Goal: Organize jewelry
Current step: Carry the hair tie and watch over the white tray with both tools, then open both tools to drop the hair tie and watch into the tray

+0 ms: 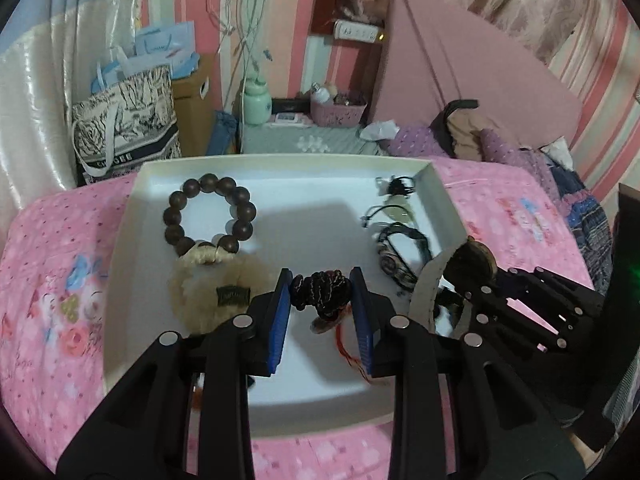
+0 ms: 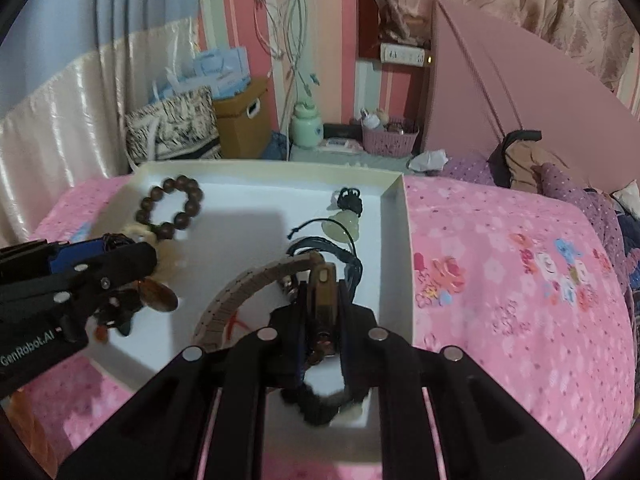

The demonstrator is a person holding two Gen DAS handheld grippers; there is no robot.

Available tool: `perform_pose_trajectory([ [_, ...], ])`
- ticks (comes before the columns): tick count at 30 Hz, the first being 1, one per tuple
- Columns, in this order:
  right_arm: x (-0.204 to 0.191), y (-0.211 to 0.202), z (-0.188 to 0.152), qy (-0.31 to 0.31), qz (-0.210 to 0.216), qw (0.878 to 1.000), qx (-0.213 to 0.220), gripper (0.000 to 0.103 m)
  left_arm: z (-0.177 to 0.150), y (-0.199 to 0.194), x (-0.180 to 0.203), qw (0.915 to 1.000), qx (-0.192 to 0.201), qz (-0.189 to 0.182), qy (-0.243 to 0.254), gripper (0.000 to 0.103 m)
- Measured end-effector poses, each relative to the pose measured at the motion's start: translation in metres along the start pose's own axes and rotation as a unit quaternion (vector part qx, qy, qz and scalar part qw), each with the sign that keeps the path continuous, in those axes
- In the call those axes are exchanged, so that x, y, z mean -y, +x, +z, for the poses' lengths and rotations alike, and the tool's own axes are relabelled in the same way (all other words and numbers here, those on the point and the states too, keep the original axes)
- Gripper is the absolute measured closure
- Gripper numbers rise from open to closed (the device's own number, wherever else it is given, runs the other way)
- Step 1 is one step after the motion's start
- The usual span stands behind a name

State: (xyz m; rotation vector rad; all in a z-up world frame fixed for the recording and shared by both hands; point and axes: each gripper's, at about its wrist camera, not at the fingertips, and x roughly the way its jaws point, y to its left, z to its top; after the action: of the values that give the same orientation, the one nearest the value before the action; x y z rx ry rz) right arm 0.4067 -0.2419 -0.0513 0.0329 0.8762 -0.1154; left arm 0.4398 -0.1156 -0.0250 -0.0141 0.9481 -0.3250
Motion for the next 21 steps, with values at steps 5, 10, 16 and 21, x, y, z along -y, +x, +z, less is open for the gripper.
perform_pose_trajectory([
  [5,0.000,0.021,0.001,0.001,-0.003,1.000,-0.014,0.091,0.006,0.031,-0.004,0.9997,-0.021,0.012,0.001,0.075],
  [10,0.001,0.032,0.003,0.001,-0.009,1.000,-0.021,0.091,0.010,0.040,-0.005,0.9995,-0.020,0.023,0.006,0.075],
  [16,-0.001,0.041,0.005,0.000,-0.013,0.999,-0.030,0.091,0.021,0.058,-0.008,0.9980,-0.030,0.055,0.014,0.074],
  [21,-0.004,0.043,0.004,-0.007,-0.018,0.999,-0.032,0.088,0.022,0.076,-0.012,0.9961,-0.049,0.072,0.016,0.074],
])
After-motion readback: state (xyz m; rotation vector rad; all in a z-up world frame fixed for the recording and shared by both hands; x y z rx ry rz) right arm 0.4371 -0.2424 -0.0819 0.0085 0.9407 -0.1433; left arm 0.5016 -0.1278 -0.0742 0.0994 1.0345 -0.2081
